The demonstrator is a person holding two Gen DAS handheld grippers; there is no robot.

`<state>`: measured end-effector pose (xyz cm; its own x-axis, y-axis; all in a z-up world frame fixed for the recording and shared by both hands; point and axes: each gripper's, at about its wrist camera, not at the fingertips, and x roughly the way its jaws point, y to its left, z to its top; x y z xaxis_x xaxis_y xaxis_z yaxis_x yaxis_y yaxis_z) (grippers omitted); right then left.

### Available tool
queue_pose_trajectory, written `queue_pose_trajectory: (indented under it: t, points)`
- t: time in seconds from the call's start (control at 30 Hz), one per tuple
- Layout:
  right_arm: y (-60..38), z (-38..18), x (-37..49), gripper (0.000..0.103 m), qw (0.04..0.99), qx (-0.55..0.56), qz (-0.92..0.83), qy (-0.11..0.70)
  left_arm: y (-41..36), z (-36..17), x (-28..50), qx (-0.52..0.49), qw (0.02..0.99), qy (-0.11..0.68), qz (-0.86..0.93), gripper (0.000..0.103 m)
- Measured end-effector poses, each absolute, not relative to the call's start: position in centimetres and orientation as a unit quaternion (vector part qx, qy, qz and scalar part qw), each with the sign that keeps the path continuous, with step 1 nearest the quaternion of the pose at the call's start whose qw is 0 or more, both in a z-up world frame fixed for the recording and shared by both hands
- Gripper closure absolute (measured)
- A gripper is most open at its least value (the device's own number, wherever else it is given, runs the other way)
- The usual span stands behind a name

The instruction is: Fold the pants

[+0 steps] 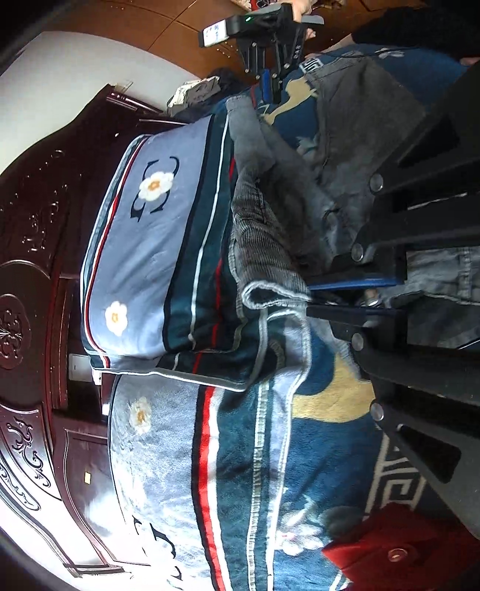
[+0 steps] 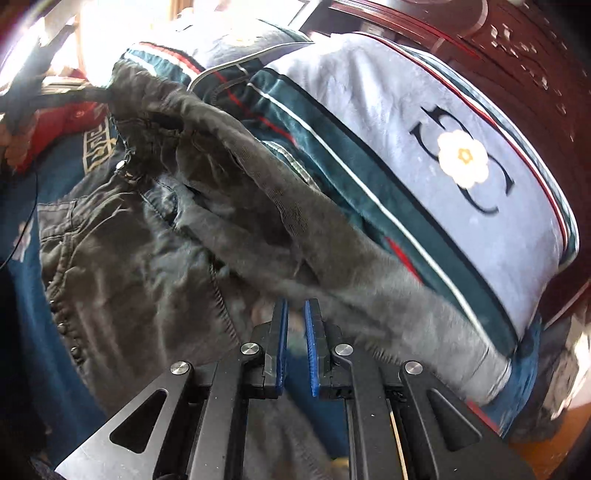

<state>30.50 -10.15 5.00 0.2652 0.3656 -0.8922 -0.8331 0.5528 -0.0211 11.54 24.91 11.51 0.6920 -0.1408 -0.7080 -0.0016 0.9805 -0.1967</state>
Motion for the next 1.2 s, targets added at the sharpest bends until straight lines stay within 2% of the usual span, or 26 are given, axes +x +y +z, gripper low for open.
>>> queue_pose_trajectory:
  t: [0.03,0.1,0.13,0.17,0.3,0.5,0.57,0.6,0.63,0.7,0.73,0.9,0.97,1.0,1.03,1.1,1.2]
  points:
    - [-10.7,4.4,31.2,0.091,0.753,-0.227,0.393,0.477,24.8,11.6,10.8,-0.093,0.916,0.389,-0.038,0.095]
    - [-12.0,3.3,32.3,0.063,0.753,-0.143,0.370,0.525,25.0,11.7,9.4,-0.107,0.916,0.385,-0.035,0.095]
    - [-13.0,3.0,32.3,0.043,0.758,-0.107,0.355,0.537,25.1,11.6,9.0,-0.111,0.916,0.385,-0.033,0.095]
    - [-13.8,2.5,32.6,0.037,0.765,-0.064,0.341,0.543,25.1,11.3,8.6,-0.112,0.915,0.388,-0.029,0.095]
    - [-14.2,1.1,33.1,0.037,0.780,0.020,0.307,0.545,25.2,9.7,8.2,-0.105,0.907,0.408,-0.014,0.095]
    - [-7.7,0.3,32.6,0.037,0.786,-0.108,0.330,0.511,27.4,8.4,11.0,-0.134,0.902,0.410,0.018,0.092]
    - [-5.5,-0.4,33.3,0.036,0.784,-0.151,0.336,0.499,28.3,8.5,12.4,-0.139,0.907,0.397,0.028,0.082]
    - [-4.5,-0.8,33.7,0.035,0.783,-0.169,0.337,0.495,28.5,8.8,13.1,-0.133,0.912,0.387,0.030,0.067]
    - [-4.0,-1.0,34.0,0.034,0.781,-0.179,0.339,0.493,28.6,8.9,13.6,-0.124,0.917,0.379,0.026,0.039]
    - [-2.4,-1.6,34.7,0.033,0.776,-0.212,0.344,0.484,28.2,9.3,15.4,-0.086,0.926,0.367,0.006,0.005]
    - [-1.9,-1.7,35.0,0.031,0.775,-0.226,0.346,0.479,28.0,9.3,16.2,-0.068,0.928,0.366,-0.003,0.003]
    - [-0.4,-3.0,37.3,0.030,0.773,-0.245,0.343,0.474,28.2,7.2,22.4,-0.023,0.909,0.416,-0.023,0.003]
    - [-0.1,-3.6,38.0,0.030,0.771,-0.246,0.344,0.476,28.7,5.9,24.1,-0.033,0.899,0.436,-0.026,0.024]
    - [0.1,-4.0,38.2,0.030,0.768,-0.250,0.345,0.478,28.9,5.1,25.0,-0.040,0.892,0.450,-0.026,0.052]
    - [0.2,-4.4,38.4,0.031,0.766,-0.255,0.346,0.479,29.0,4.5,25.5,-0.052,0.886,0.461,-0.030,0.070]
    - [0.5,-5.0,38.7,0.033,0.759,-0.258,0.352,0.482,28.8,3.8,25.6,-0.062,0.883,0.464,-0.033,0.085]
    - [0.5,-5.4,38.7,0.043,0.756,-0.253,0.367,0.480,27.9,4.1,24.3,-0.042,0.893,0.447,-0.037,0.091]
